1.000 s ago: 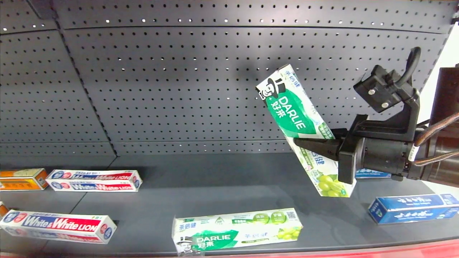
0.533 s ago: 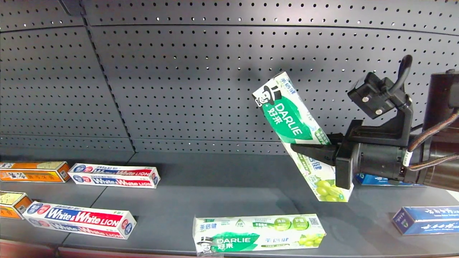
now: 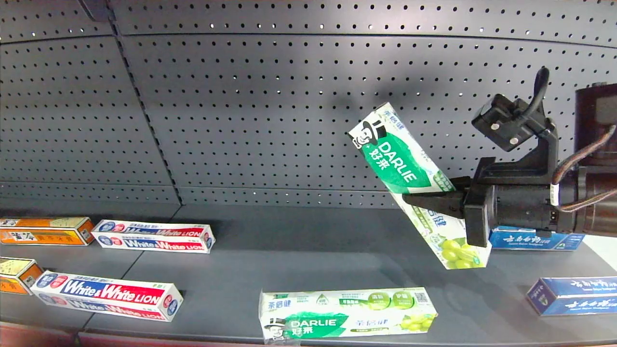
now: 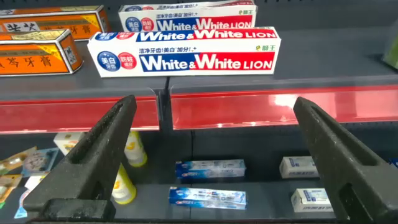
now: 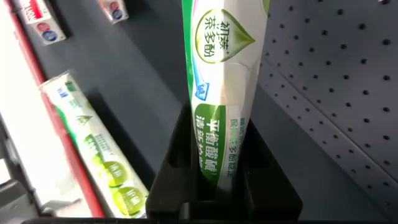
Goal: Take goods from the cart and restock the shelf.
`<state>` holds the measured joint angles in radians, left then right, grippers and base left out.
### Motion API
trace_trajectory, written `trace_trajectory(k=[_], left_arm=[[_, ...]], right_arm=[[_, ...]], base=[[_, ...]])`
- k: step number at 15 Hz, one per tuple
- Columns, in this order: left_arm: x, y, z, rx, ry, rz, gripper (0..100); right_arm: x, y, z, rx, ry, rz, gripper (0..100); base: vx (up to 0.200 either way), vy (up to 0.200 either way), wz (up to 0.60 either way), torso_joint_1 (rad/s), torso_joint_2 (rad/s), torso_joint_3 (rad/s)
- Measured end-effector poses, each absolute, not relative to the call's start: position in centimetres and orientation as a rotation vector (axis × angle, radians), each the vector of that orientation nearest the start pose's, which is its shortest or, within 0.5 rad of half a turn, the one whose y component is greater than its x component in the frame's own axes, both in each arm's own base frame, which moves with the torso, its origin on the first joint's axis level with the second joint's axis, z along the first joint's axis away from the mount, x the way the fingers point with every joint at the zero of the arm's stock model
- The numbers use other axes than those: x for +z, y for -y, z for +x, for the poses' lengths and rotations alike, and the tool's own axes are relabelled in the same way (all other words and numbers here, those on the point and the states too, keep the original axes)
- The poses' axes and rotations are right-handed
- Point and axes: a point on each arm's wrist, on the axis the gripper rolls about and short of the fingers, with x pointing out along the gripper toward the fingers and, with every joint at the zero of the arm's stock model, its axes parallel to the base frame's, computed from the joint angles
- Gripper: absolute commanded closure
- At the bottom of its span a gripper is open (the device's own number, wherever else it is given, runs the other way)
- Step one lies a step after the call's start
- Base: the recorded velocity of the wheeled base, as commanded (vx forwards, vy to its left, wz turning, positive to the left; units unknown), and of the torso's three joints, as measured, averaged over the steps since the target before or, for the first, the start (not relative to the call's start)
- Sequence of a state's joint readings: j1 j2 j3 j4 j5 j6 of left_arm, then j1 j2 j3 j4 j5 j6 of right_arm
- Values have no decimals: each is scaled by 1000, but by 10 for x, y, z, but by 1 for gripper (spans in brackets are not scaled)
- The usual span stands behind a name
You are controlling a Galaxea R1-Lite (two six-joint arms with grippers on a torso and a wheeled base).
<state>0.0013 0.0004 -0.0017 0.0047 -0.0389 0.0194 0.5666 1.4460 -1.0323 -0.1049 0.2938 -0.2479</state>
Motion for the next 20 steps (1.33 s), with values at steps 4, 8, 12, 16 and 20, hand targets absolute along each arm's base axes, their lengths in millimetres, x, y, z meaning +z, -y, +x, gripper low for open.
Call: trace_trajectory(k=[4, 8, 12, 16, 20], left_arm=[[76, 1, -23, -38, -3, 18, 0], [75, 1, -23, -38, -3, 18, 0], [75, 1, -23, -38, -3, 18, 0], [75, 1, -23, -37, -3, 18, 0], [75, 1, -23, -38, -3, 18, 0]], right_arm=[[274, -145, 209, 914, -262, -316, 100], [264, -150, 205, 947, -383, -337, 100], [261, -160, 208, 978, -406, -365, 100], [252, -170, 215, 1025, -384, -460, 100], [241, -178, 222, 1091, -381, -518, 100]], base=[[0, 0, 0, 0, 0, 0], [0, 0, 0, 0, 0, 0], [0, 0, 0, 0, 0, 0], [0, 0, 0, 0, 0, 0], [0, 0, 0, 0, 0, 0]])
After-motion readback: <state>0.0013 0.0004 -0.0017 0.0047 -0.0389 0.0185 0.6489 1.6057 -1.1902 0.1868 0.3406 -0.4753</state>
